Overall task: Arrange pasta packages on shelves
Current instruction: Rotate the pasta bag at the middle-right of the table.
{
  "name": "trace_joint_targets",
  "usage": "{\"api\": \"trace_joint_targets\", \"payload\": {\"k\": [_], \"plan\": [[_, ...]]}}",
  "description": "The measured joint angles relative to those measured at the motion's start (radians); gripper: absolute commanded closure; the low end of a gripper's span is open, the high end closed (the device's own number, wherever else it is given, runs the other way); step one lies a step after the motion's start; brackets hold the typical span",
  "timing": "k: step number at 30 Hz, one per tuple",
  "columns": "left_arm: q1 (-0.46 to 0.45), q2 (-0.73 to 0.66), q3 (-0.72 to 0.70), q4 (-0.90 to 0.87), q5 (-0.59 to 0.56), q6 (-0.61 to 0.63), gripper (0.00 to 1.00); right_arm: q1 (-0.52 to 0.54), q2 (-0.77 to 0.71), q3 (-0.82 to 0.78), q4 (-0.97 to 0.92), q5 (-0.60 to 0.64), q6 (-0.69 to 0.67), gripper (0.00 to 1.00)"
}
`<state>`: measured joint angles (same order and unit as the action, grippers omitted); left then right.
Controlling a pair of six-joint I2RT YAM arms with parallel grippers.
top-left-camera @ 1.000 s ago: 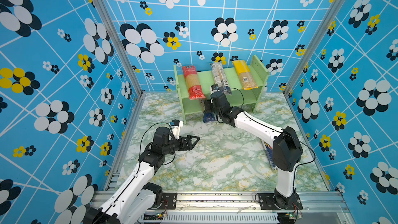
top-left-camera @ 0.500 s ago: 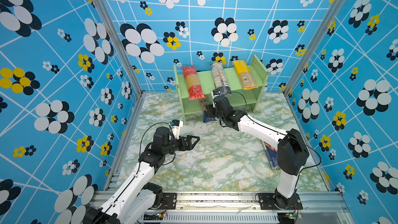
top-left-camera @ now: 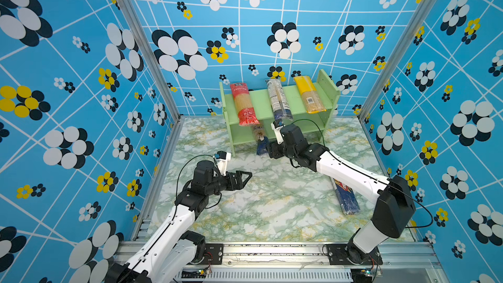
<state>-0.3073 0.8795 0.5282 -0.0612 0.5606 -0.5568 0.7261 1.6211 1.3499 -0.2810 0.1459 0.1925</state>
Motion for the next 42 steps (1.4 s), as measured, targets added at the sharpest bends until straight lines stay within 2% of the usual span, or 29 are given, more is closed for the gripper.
{"api": "trace_joint_targets", "payload": {"k": [4,10,16,22,26,42], "plan": [[0.000,0.000,0.000,0.000,-0.004,-0.003,0.01,0.000,-0.068,-0.009,-0.118,0.025,-0.013,0.15],[0.000,0.000,0.000,0.000,-0.015,-0.011,0.01,-0.010,-0.121,-0.009,-0.324,0.113,0.029,0.12],[0.000,-0.019,-0.019,0.002,-0.024,-0.031,0.01,-0.103,-0.180,-0.096,-0.451,0.143,0.145,0.07],[0.000,-0.040,-0.034,0.000,-0.030,-0.045,0.01,-0.271,-0.294,-0.265,-0.469,0.114,0.293,0.01],[0.000,-0.044,-0.034,0.000,-0.030,-0.045,0.01,-0.372,-0.364,-0.371,-0.462,0.079,0.376,0.01],[0.000,-0.024,-0.034,0.002,-0.035,-0.045,0.01,-0.613,-0.373,-0.512,-0.473,0.056,0.584,0.01]]}}
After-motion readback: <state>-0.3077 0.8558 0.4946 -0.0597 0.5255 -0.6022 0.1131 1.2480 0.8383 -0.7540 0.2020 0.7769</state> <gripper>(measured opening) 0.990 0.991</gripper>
